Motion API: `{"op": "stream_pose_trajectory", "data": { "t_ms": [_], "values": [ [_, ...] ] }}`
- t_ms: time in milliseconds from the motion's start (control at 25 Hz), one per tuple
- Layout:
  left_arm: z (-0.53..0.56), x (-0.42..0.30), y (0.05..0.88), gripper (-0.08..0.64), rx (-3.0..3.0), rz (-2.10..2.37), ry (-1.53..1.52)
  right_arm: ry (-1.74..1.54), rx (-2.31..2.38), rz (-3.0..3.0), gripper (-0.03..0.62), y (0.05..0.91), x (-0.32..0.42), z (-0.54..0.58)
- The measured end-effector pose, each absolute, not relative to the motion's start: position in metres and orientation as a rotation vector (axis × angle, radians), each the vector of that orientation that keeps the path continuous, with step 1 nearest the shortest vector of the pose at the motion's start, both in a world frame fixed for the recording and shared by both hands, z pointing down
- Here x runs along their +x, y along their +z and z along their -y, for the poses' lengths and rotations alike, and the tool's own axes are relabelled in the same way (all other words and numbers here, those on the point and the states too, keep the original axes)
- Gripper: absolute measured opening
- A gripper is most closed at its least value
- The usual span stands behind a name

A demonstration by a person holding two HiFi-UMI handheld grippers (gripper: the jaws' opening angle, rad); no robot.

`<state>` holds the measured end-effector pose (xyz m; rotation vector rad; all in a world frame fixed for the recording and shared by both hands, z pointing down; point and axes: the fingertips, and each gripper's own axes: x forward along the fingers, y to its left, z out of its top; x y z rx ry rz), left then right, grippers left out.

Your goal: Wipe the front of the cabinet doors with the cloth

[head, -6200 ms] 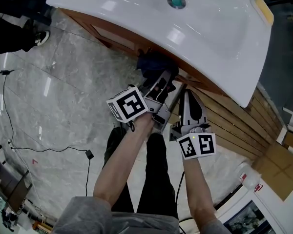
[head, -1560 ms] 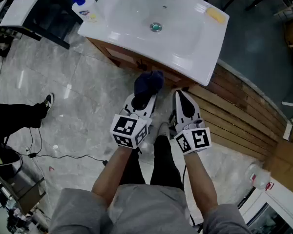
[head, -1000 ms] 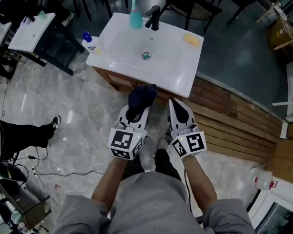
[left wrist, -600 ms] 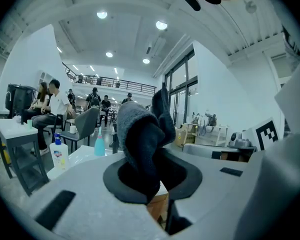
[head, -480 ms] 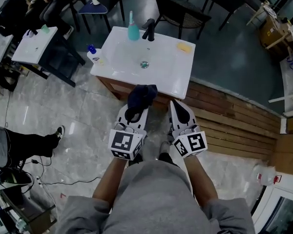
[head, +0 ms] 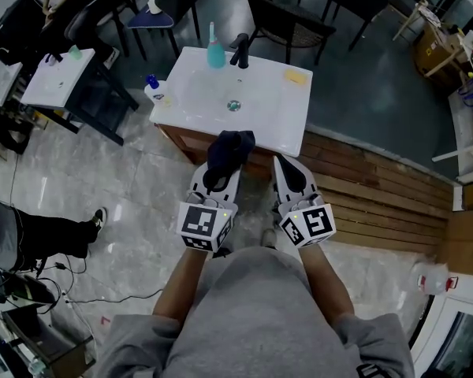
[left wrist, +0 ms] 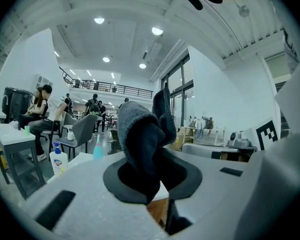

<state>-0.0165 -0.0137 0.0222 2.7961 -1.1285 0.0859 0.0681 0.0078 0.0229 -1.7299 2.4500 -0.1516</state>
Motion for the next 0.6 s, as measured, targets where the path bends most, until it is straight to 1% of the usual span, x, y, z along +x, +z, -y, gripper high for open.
{"op": "stream_pose_trajectory", "data": {
  "t_ms": [600],
  "values": [
    [0.0184,-0.0129,0.025,0.054,2.779,1.143,0.093,-0.147,-1.728,-2.455,0.009,0.0248,0.0741,-0.0029]
  ]
}}
